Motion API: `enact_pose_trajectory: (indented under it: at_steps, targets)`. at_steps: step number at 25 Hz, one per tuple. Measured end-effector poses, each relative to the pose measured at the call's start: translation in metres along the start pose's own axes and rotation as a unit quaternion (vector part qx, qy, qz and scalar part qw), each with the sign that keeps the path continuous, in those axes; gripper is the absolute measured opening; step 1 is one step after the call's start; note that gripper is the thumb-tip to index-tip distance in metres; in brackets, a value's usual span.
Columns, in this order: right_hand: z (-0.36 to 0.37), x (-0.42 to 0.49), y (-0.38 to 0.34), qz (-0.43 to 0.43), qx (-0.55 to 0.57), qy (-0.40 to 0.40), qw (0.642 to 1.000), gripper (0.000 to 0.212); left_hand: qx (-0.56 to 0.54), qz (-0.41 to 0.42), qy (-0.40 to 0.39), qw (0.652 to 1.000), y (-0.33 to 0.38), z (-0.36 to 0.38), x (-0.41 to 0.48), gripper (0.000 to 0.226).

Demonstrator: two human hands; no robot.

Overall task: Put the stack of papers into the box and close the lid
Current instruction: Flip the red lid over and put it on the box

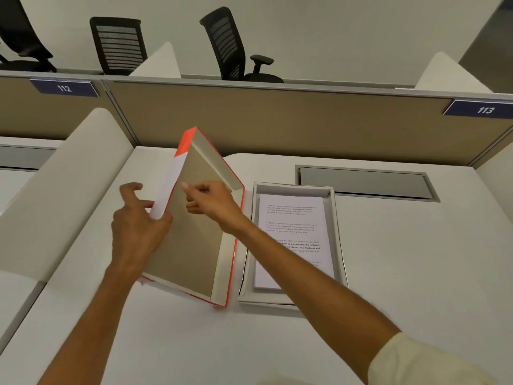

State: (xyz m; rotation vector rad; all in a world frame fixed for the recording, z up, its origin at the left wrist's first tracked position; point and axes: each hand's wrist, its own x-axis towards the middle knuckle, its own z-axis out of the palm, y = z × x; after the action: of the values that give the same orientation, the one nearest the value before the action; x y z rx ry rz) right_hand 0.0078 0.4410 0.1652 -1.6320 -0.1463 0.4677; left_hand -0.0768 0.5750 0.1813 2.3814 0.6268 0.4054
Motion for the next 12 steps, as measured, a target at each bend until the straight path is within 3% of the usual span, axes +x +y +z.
enact_pose_trajectory:
  at_steps: [4, 7, 10, 12]
  targets:
    - [-0.007, 0.003, -0.017, 0.010, 0.044, -0.033, 0.998, 0.023, 0.030, 0.039, 0.013, 0.999, 0.031, 0.011, -0.017, 0.075]
    - [-0.019, -0.001, -0.019, 0.030, 0.062, -0.024, 0.997, 0.034, 0.023, 0.056, -0.015, 0.998, 0.045, 0.019, -0.026, 0.080]
    - [-0.036, -0.006, -0.020, 0.061, 0.076, 0.000, 0.995, 0.032, -0.037, 0.059, -0.052, 0.996, 0.047, 0.020, -0.021, 0.080]
    - [-0.049, -0.010, -0.022, 0.090, 0.111, 0.005, 0.990, 0.033, -0.112, 0.048, -0.052, 0.991, 0.039, 0.023, -0.011, 0.067]
